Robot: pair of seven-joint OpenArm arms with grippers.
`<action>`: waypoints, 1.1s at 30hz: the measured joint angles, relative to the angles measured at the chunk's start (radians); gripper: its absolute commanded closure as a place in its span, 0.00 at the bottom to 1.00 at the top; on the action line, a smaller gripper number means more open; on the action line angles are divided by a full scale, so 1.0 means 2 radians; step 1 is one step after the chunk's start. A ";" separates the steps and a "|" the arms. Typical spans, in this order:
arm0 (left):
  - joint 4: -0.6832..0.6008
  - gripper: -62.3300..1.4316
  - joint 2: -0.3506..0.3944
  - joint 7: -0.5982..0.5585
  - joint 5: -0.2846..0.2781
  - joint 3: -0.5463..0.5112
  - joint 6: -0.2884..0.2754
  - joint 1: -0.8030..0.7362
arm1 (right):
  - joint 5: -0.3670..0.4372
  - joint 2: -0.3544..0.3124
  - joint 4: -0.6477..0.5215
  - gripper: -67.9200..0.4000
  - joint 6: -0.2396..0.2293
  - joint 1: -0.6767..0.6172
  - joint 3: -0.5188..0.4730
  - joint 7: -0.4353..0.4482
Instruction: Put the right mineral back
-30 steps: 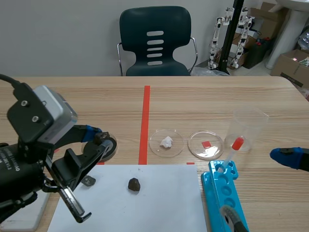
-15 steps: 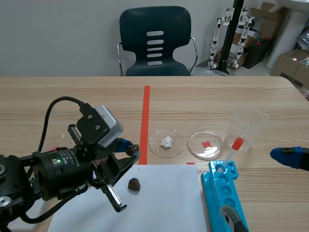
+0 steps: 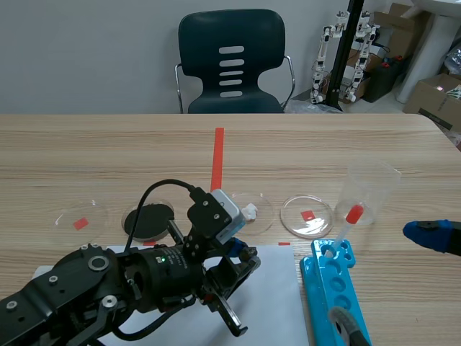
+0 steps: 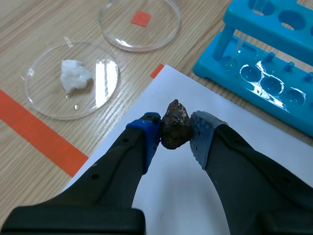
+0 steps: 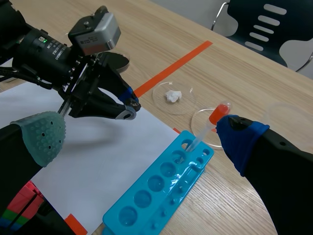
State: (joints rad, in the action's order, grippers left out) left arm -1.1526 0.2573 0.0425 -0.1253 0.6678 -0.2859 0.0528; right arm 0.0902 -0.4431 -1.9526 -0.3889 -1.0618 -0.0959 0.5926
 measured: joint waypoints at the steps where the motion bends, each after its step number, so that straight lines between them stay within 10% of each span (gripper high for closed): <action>1: 0.011 0.84 -0.006 0.000 0.001 0.001 0.000 0.005 | 0.000 0.000 0.000 0.04 0.000 0.000 0.000 0.000; 33: 0.168 0.84 -0.098 -0.030 0.020 0.001 0.000 0.063 | 0.000 0.000 0.000 0.04 0.000 0.000 0.000 0.000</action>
State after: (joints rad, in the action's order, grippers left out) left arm -0.8165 0.0605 -0.0170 -0.0853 0.6701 -0.2855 0.1780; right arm 0.0902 -0.4431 -1.9526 -0.3889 -1.0615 -0.0959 0.5930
